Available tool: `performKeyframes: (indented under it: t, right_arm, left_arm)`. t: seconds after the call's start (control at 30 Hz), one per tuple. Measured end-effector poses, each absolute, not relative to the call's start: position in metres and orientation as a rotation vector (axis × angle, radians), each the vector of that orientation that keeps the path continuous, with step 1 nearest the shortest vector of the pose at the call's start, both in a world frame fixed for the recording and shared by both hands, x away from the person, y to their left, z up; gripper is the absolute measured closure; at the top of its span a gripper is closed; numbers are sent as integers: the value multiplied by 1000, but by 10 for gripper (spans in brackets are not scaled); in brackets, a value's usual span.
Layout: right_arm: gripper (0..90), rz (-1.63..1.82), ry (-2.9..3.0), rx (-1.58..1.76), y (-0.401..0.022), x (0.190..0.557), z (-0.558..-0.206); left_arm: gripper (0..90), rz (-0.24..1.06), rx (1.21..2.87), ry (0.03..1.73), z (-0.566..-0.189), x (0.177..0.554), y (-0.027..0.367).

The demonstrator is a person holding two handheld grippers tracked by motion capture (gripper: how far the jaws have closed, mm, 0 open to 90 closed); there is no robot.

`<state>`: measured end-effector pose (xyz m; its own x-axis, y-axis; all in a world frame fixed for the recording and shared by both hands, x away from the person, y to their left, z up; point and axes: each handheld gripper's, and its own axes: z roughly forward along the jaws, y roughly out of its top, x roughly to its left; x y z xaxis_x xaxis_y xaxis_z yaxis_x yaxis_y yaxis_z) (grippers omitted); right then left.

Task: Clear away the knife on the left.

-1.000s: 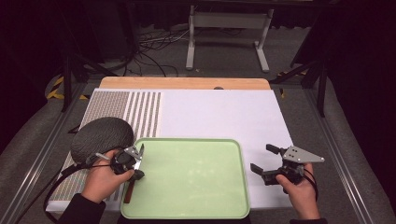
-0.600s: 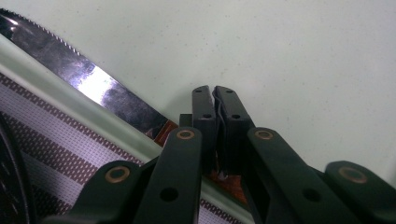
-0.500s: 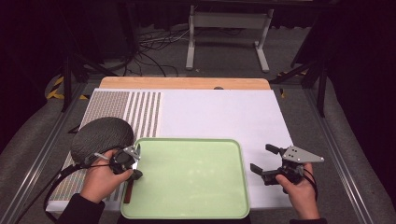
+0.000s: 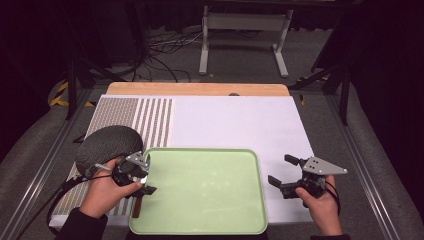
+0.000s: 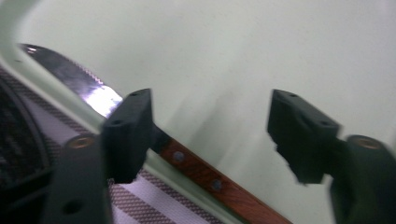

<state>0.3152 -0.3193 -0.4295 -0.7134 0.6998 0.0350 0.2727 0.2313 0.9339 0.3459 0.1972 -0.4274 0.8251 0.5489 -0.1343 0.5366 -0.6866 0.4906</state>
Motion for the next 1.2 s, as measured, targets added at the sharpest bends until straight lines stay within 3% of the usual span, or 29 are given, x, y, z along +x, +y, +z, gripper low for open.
performKeyframes:
  t: [0.3,0.47,0.63,0.87,1.2]
  right_arm:
    - [18,1486,2106,889,-321,313,-428]
    - [18,1487,2106,887,-321,312,-428]
    - [18,1487,2104,885,-321,312,-427]
    - [18,1487,2099,883,-321,312,-428]
    - [19,1490,2093,870,-320,312,-428]
  left_arm:
    - [140,169,2386,752,-414,338,209]
    - [136,295,2323,739,-410,329,216]
    - [129,264,2180,714,-406,324,229]
    - [87,362,2122,681,-409,316,247]
    - [69,391,1967,666,-429,308,270]
